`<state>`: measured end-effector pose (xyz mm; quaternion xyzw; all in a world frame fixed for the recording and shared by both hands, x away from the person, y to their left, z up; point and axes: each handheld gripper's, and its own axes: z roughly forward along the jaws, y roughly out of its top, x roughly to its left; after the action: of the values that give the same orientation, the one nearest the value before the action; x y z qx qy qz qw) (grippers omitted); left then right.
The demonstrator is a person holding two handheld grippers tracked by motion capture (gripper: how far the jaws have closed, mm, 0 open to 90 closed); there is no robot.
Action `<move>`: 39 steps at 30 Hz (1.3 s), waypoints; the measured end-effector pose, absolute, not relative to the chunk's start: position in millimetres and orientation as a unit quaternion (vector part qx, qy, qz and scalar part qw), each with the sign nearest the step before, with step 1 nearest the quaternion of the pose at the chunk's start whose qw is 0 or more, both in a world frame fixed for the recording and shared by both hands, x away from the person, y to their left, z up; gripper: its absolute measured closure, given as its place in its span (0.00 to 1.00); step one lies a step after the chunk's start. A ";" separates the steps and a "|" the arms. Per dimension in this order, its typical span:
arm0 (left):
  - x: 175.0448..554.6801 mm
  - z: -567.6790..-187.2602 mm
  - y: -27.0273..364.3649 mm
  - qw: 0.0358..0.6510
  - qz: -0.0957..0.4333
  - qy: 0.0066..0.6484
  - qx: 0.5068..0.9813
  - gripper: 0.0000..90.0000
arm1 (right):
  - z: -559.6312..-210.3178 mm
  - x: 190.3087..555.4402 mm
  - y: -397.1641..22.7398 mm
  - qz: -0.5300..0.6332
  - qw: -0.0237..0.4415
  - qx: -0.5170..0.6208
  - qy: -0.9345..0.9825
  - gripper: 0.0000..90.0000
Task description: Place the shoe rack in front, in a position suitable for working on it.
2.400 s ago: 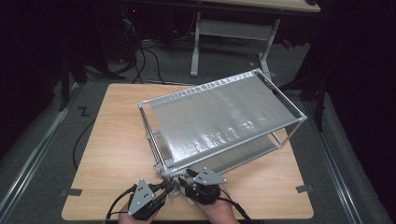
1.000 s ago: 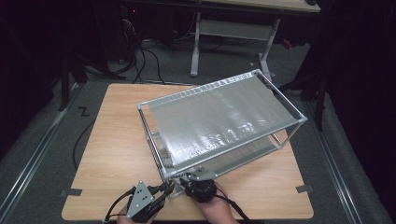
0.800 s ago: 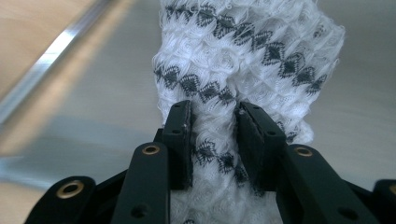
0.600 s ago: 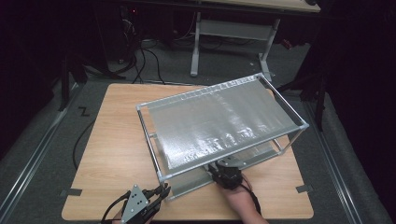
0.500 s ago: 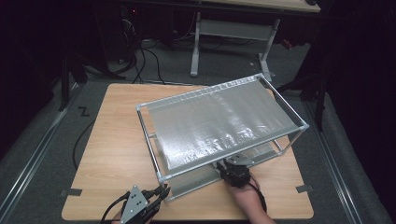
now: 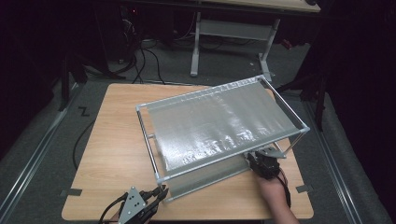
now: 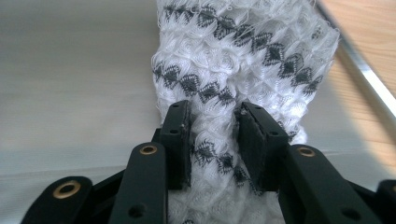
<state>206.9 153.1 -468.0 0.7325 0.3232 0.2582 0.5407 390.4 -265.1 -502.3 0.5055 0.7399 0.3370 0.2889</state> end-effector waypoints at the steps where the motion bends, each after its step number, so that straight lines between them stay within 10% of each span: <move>1: 206.6 -468.1 153.6 0.541 0.258 0.324 0.732 0.90 | -502.2 391.7 -269.8 0.336 0.292 0.512 0.735 0.71; 39: 206.6 -470.3 157.8 0.547 0.258 0.313 0.732 0.89 | -501.3 399.4 -309.2 0.330 0.294 0.562 0.699 0.72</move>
<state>206.6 157.8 -470.3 0.7321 0.3133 0.2582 0.5470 399.4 -309.2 -501.3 0.5623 0.6988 0.3305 0.2937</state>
